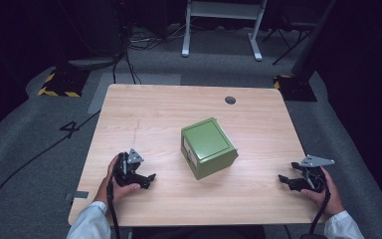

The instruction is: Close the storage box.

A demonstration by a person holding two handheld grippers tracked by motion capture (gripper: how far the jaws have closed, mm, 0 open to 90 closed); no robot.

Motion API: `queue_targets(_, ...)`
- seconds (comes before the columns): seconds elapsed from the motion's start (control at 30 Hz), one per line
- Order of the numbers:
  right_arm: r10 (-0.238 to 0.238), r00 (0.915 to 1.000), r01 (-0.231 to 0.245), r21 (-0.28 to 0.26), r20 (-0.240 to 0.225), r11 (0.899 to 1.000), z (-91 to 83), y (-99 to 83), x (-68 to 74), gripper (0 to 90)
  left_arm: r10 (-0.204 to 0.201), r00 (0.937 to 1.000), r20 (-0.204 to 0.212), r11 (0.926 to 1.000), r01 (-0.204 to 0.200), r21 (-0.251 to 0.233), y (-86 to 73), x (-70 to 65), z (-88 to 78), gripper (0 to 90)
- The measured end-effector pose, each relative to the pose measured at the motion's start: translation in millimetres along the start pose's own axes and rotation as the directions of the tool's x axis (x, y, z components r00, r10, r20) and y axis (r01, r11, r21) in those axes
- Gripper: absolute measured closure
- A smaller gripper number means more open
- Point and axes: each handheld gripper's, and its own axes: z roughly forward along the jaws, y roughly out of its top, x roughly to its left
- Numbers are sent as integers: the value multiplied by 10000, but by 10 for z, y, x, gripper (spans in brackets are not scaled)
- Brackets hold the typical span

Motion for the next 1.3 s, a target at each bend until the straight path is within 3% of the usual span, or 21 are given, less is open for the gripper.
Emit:
queue_targets(0.13,544,9984,-549,-389,-127,9977,-17,-97,-25,170,-21,10000,-14,10000,21,-15,-4,-5,-2,4)
queue_targets(0.2,654,9979,-652,-482,38,9967,-20,-115,-12,156,-20,10000,1,10000,20,-4,-4,-4,-3,3)
queue_targets(1.3,759,9971,-753,-457,105,9961,-13,-110,-7,151,116,9997,201,9999,-116,-13,12,8,14,1)
